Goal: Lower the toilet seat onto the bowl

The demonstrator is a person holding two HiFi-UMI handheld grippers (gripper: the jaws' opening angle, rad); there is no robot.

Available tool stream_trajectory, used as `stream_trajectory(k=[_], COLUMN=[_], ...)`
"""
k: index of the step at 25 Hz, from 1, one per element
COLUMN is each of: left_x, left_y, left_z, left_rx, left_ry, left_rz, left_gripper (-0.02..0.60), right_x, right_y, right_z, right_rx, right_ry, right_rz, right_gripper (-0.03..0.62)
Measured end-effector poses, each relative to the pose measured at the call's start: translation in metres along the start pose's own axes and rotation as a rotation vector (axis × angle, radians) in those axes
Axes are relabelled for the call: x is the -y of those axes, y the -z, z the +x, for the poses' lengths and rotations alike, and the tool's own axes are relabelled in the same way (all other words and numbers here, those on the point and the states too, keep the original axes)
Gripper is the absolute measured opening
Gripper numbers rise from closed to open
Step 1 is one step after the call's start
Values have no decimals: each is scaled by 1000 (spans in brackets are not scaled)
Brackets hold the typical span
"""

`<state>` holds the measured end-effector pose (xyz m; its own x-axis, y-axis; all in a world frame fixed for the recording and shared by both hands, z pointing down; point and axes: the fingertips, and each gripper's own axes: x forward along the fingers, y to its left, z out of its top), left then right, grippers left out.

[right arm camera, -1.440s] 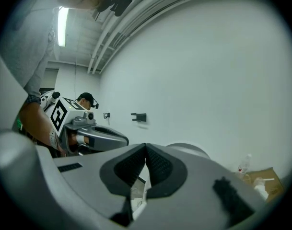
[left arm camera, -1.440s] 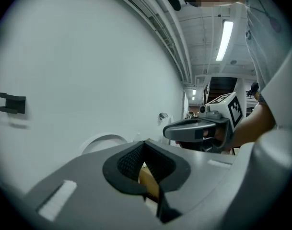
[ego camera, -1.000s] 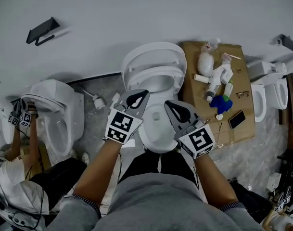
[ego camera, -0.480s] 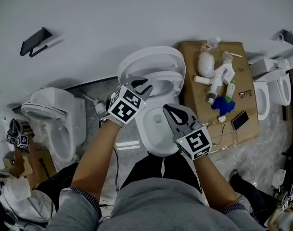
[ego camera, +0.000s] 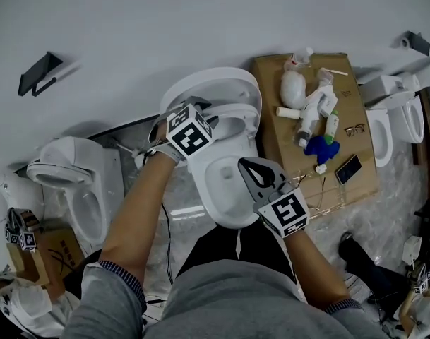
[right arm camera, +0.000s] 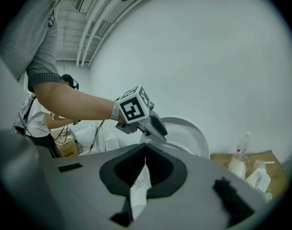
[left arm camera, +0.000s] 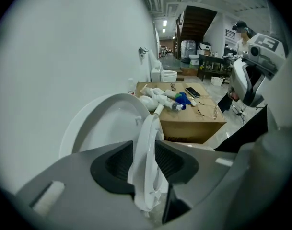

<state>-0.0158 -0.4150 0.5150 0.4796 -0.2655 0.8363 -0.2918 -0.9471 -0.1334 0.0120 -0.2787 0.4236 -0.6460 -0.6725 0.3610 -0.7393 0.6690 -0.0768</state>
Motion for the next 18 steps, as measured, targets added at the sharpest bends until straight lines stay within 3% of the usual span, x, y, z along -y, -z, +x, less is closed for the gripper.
stream_trajectory(k=[4,9,18], left_x=[2,4,-3], left_y=[4,5,5], left_z=[19,27,30], left_rx=[-57,-57,-43], left_ry=[24,36,-26], left_rz=[42,21,38], left_gripper=[156,154,101], right_x=[5,8,2], right_y=[9,17,28], right_z=[-10,-19,-24], right_rx=[-10,-15,-16], right_ry=[21,45,45], right_rz=[18,41,69], right_gripper=[15,15,15])
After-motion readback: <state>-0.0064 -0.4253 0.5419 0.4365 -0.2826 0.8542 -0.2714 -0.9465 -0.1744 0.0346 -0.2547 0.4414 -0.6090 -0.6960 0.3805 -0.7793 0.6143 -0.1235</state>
